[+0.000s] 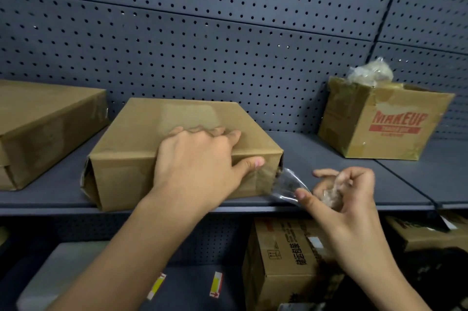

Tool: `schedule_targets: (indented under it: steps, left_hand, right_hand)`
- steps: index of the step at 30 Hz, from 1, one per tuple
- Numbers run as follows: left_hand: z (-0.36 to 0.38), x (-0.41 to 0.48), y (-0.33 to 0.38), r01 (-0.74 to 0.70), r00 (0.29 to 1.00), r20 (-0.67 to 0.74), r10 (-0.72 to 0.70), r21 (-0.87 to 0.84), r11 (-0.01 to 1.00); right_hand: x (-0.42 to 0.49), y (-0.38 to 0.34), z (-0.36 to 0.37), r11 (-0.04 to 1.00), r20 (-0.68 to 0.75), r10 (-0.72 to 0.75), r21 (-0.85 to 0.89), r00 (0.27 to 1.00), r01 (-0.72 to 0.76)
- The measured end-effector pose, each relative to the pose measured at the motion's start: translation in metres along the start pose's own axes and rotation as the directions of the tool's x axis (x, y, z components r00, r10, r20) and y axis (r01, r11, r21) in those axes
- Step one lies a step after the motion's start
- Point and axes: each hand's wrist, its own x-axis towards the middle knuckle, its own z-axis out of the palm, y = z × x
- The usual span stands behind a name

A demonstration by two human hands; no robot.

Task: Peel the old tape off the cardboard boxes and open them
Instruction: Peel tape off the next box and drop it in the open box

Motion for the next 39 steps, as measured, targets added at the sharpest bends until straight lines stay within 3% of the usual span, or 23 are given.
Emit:
schedule_targets:
  steps: [3, 8, 16, 21, 25, 35, 39]
  left_hand:
    - [-0.01, 0.0, -0.016, -0.041, 0.996, 0.079, 0.045, -0.048, 0.998]
    - [-0.02, 0.004, -0.041, -0.066, 0.982, 0.169, 0.09, -0.138, 0.988]
    - [-0.012, 0.001, -0.041, -0.073, 0.989, 0.117, 0.095, -0.181, 0.981]
    - [-0.01, 0.0, -0.04, -0.06, 0.991, 0.107, 0.082, -0.193, 0.979]
    - [-0.007, 0.002, -0.04, -0.045, 0.992, 0.107, 0.07, -0.222, 0.974]
    - [-0.006, 0.001, -0.042, -0.037, 0.992, 0.105, 0.067, -0.266, 0.963]
    - [-0.006, 0.002, -0.043, -0.052, 0.992, 0.099, 0.081, -0.268, 0.962]
  right_hand:
    - [0.008, 0.006, 0.001, 0.992, -0.005, 0.085, 0.098, 0.996, -0.084]
    - [0.015, 0.005, 0.007, 0.994, 0.094, 0.106, 0.025, 0.99, -0.109]
    - [0.009, 0.001, 0.017, 0.994, 0.134, 0.054, -0.099, 0.99, -0.041]
    - [0.005, -0.003, 0.022, 0.972, 0.208, -0.039, -0.22, 0.977, 0.085]
    - [0.007, -0.005, 0.024, 0.976, 0.276, -0.038, -0.196, 0.96, 0.095]
    - [-0.01, -0.011, 0.032, 0.947, 0.203, -0.169, -0.238, 0.964, 0.216]
    - [-0.014, -0.012, 0.034, 0.97, 0.164, -0.161, -0.158, 0.973, 0.187]
